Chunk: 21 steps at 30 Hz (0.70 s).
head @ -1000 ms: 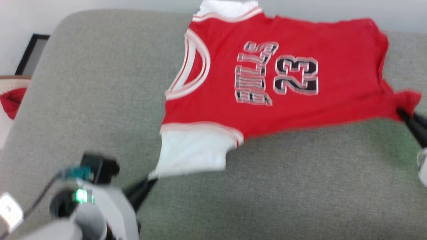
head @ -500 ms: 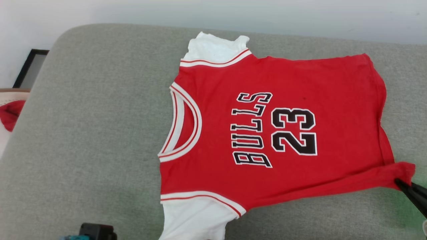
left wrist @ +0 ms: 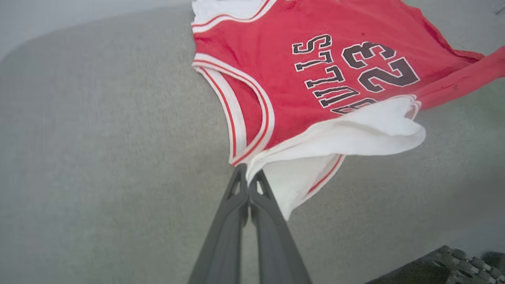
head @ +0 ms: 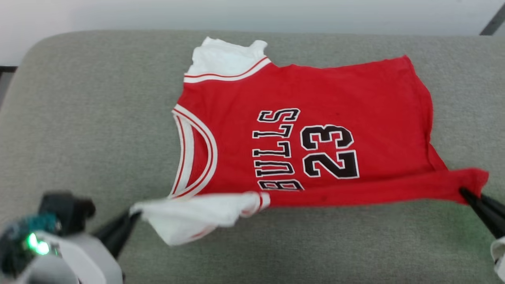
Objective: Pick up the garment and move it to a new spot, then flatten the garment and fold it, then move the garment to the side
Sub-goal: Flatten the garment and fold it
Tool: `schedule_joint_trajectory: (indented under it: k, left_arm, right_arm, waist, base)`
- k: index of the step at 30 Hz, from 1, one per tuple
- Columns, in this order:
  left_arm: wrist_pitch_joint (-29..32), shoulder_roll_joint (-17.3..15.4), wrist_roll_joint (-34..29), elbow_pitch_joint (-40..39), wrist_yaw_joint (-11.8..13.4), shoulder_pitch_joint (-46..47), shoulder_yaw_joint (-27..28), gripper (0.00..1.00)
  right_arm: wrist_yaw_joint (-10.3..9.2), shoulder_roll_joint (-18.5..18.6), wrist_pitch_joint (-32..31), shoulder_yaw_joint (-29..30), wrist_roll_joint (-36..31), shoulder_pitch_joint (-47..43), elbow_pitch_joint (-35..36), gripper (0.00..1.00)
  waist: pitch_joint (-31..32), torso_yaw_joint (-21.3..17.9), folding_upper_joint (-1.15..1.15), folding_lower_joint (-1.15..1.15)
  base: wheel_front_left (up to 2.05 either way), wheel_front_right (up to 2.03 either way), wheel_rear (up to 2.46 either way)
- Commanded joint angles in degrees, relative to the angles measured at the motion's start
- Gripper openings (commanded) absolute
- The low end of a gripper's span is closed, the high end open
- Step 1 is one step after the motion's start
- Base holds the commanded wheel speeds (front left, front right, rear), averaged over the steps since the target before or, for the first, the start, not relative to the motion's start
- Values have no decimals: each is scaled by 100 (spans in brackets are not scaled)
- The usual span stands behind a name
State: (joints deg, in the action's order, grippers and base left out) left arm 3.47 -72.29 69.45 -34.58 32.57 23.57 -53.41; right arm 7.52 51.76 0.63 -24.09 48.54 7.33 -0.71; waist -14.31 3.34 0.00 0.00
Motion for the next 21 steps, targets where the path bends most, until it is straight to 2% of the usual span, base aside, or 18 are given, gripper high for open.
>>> schedule_joint_trajectory:
  k: [1, 4, 7, 13, 17, 21]
  left_arm:
    - [221, -49, -193, 80, -196, 335, 69, 0]
    - [633, 15, -463, 353, -614, 904, 147, 0]
    - [1015, 262, -678, 808, -1108, 1448, 164, 0]
    - [1571, 1057, -883, 2070, -2090, 2363, 44, 0]
    - [1784, 1589, -784, 2983, -2552, 2728, -56, 0]
    - [1956, 2012, -690, 3719, -2877, 2947, -161, 0]
  right_arm:
    - [-6, -110, -123, 173, -138, 131, 13, 0]
    - [-6, -325, -328, 374, -318, 312, 70, 0]
    - [-6, -572, -577, 520, -544, 525, 47, 0]
    - [-6, -998, -1070, 545, -882, 1042, -121, 0]
    - [-6, -1173, -1355, 450, -956, 1361, -327, 0]
    - [-5, -1239, -1653, 367, -949, 1602, -487, 0]
  waist:
    - [-85, -115, 0, 0]
    - [-167, -187, 0, 0]
    - [-260, -235, 0, 0]
    - [-466, -253, 0, 0]
    - [-588, -224, 0, 0]
    - [-684, -184, 0, 0]
  base:
    - [0, 0, 0]
    - [0, 0, 0]
    - [0, 0, 0]
    - [0, 0, 0]
    - [0, 0, 0]
    - [0, 0, 0]
